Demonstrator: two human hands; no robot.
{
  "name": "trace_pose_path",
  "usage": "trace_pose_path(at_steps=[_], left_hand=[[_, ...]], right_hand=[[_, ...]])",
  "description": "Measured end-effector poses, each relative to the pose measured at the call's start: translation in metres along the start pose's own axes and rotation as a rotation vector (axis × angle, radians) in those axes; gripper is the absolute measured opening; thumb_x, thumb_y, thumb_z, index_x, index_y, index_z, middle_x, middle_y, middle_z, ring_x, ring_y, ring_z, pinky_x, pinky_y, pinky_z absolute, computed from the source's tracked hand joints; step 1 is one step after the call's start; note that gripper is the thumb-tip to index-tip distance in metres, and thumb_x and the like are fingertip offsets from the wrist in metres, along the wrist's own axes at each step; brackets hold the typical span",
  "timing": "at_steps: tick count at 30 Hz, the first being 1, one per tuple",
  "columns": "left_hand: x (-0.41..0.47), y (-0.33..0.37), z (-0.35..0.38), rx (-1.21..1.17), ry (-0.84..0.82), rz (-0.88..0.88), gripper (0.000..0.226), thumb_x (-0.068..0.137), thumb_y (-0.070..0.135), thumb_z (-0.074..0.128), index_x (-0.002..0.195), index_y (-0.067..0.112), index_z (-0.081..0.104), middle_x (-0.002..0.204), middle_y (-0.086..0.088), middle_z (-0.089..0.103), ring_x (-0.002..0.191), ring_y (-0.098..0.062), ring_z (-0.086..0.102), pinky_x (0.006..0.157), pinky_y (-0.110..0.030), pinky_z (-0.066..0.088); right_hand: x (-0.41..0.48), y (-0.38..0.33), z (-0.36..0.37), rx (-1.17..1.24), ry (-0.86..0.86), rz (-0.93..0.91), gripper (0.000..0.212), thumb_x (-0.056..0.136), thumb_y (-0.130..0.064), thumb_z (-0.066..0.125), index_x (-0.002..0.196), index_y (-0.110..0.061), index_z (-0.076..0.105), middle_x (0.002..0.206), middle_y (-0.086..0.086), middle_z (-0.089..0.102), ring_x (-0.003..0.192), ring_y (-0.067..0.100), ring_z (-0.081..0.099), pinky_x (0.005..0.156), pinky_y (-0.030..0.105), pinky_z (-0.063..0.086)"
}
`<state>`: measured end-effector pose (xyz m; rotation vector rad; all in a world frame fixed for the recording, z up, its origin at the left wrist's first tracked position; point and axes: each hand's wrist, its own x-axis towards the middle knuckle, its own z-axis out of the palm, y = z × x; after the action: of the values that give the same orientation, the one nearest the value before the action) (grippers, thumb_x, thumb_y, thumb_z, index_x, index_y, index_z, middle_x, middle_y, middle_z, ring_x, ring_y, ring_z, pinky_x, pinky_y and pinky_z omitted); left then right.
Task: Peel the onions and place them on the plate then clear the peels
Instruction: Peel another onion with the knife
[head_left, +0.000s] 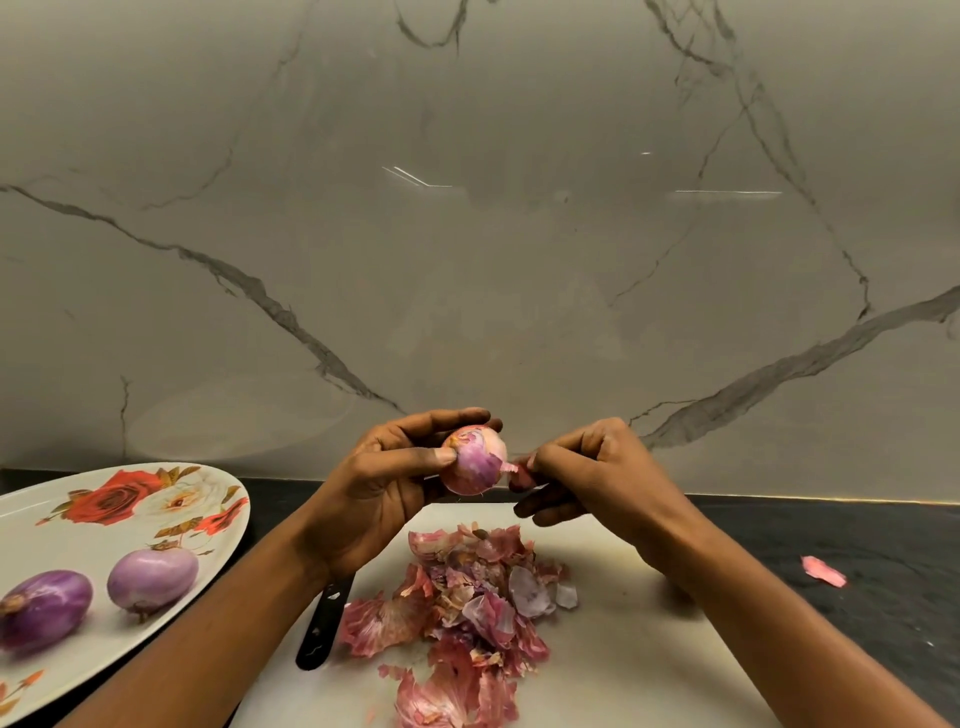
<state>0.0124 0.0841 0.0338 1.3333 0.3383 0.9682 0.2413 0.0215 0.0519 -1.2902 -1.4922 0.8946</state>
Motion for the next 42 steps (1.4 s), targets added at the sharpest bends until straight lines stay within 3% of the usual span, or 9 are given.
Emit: trace_pose_path(at_steps=[5, 8, 15, 19, 23, 29, 35, 42], left_hand=[[-0.0025, -0.0011, 0.0045, 0.071, -0.023, -0.054, 0.042, 0.089, 0.009, 0.061, 0.129, 0.011, 0.075, 0.137, -0.020, 0.068, 0.128, -0.038, 0.065, 0.105, -0.043, 0.056], [-0.0029, -0.0003, 0.0064, 0.087, -0.032, -0.061, 0.042, 0.089, 0.009, 0.064, 0.129, 0.011, 0.075, 0.136, -0.019, 0.069, 0.127, -0.037, 0.065, 0.101, -0.038, 0.060], [-0.0038, -0.0017, 0.0051, 0.134, -0.019, -0.031, 0.041, 0.088, 0.006, 0.070, 0.129, 0.010, 0.075, 0.137, -0.019, 0.068, 0.128, -0.038, 0.065, 0.098, -0.035, 0.060], [-0.0043, -0.0011, 0.0039, 0.137, -0.028, -0.027, 0.043, 0.088, 0.009, 0.076, 0.130, 0.011, 0.074, 0.138, -0.019, 0.068, 0.129, -0.038, 0.065, 0.103, -0.039, 0.058], [-0.0041, 0.0009, 0.0030, 0.101, -0.012, -0.023, 0.042, 0.089, 0.004, 0.067, 0.130, 0.010, 0.074, 0.137, -0.020, 0.068, 0.127, -0.039, 0.066, 0.102, -0.040, 0.059], [-0.0034, 0.0008, 0.0042, 0.058, -0.013, -0.032, 0.041, 0.089, 0.003, 0.065, 0.129, 0.007, 0.074, 0.137, -0.021, 0.068, 0.125, -0.040, 0.067, 0.097, -0.038, 0.061], [-0.0007, -0.0013, 0.0019, -0.025, -0.029, -0.059, 0.044, 0.093, 0.004, 0.059, 0.136, 0.003, 0.067, 0.142, -0.025, 0.063, 0.131, -0.045, 0.062, 0.108, -0.051, 0.054], [0.0028, -0.0031, -0.0025, -0.081, 0.009, -0.054, 0.043, 0.094, 0.006, 0.055, 0.135, 0.006, 0.069, 0.144, -0.023, 0.062, 0.124, -0.039, 0.066, 0.110, -0.054, 0.051]], right_hand=[[-0.0033, -0.0035, 0.0018, 0.076, -0.052, -0.015, 0.032, 0.098, -0.034, 0.070, 0.103, -0.005, 0.082, 0.094, 0.012, 0.082, 0.085, 0.032, 0.080, 0.078, 0.042, 0.067], [-0.0043, -0.0033, 0.0037, 0.108, -0.093, -0.019, 0.019, 0.095, -0.020, 0.076, 0.110, -0.009, 0.079, 0.094, 0.014, 0.081, 0.082, 0.030, 0.080, 0.077, 0.037, 0.067], [-0.0017, -0.0020, 0.0047, 0.121, -0.068, -0.021, 0.020, 0.092, -0.004, 0.077, 0.112, -0.008, 0.078, 0.092, 0.014, 0.081, 0.079, 0.029, 0.080, 0.075, 0.033, 0.067], [-0.0018, -0.0006, 0.0047, 0.073, -0.074, -0.078, 0.022, 0.092, -0.006, 0.078, 0.114, -0.011, 0.079, 0.097, 0.010, 0.082, 0.085, 0.028, 0.080, 0.078, 0.034, 0.067], [-0.0020, -0.0005, 0.0045, 0.058, -0.065, -0.119, 0.024, 0.092, -0.009, 0.077, 0.114, -0.017, 0.078, 0.099, 0.005, 0.083, 0.091, 0.026, 0.080, 0.083, 0.041, 0.067], [-0.0031, -0.0016, 0.0061, 0.021, -0.021, -0.143, 0.029, 0.093, 0.002, 0.072, 0.106, -0.023, 0.078, 0.092, 0.005, 0.083, 0.085, 0.025, 0.080, 0.078, 0.034, 0.067], [-0.0028, -0.0035, 0.0046, 0.114, 0.037, -0.132, 0.030, 0.093, 0.010, 0.068, 0.097, -0.016, 0.080, 0.087, 0.013, 0.081, 0.082, 0.029, 0.080, 0.070, 0.025, 0.063], [0.0008, 0.0005, 0.0004, 0.109, 0.090, -0.082, 0.023, 0.096, 0.006, 0.067, 0.099, -0.011, 0.082, 0.091, 0.010, 0.082, 0.086, 0.028, 0.080, 0.080, 0.034, 0.066]])
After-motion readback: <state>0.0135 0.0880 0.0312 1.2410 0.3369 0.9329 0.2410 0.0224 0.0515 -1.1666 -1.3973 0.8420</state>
